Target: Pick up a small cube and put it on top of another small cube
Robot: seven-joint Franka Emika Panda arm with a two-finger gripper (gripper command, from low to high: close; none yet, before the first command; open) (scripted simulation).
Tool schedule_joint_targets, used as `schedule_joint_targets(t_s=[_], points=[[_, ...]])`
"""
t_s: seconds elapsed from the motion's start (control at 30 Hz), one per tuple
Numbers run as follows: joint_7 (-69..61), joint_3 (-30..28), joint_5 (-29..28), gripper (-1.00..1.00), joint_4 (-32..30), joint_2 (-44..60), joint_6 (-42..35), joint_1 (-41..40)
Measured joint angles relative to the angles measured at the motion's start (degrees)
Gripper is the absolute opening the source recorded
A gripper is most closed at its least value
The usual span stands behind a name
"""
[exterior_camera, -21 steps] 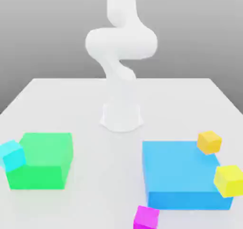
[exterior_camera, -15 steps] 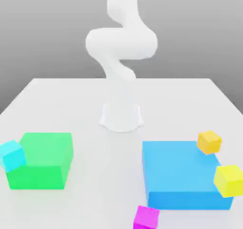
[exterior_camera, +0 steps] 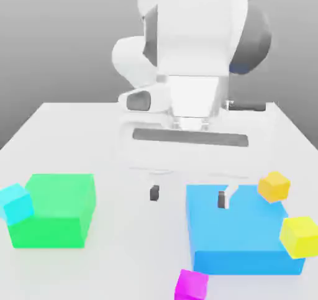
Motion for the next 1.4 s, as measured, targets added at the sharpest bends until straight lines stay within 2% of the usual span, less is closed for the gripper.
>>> schedule_joint_targets(t_s=[0.2, 0.33, 0.37, 0.6, 0.77, 0.97, 1.13, 1.27, 1.3, 1.4], points=[[4.8, -0.4, -0.5, 0.00, -0.9, 12.4, 4.7, 1.5], [6.4, -1.9, -2.0, 0.00, 0.3, 20.7, 10.7, 2.8], [6.7, -2.3, -2.3, -1.00, 0.7, 22.4, 12.0, 3.2], [6.8, -2.3, -2.4, -1.00, 0.7, 22.7, 12.3, 3.2], [5.0, -1.3, -0.4, -1.00, -1.1, 13.7, 5.1, 1.5], [1.1, -9.4, 0.7, -1.00, -3.1, 3.6, -2.9, -7.6], [-4.1, -18.1, 2.0, -1.00, -4.5, -7.1, -12.1, -24.7], [-6.8, -19.5, 4.3, -1.00, -6.5, -3.6, -6.7, -25.6], [-7.1, -19.3, 4.5, 1.00, -6.8, -2.7, -5.5, -25.8], [-7.1, -19.3, 4.5, 1.00, -6.8, -2.7, -5.5, -26.5]])
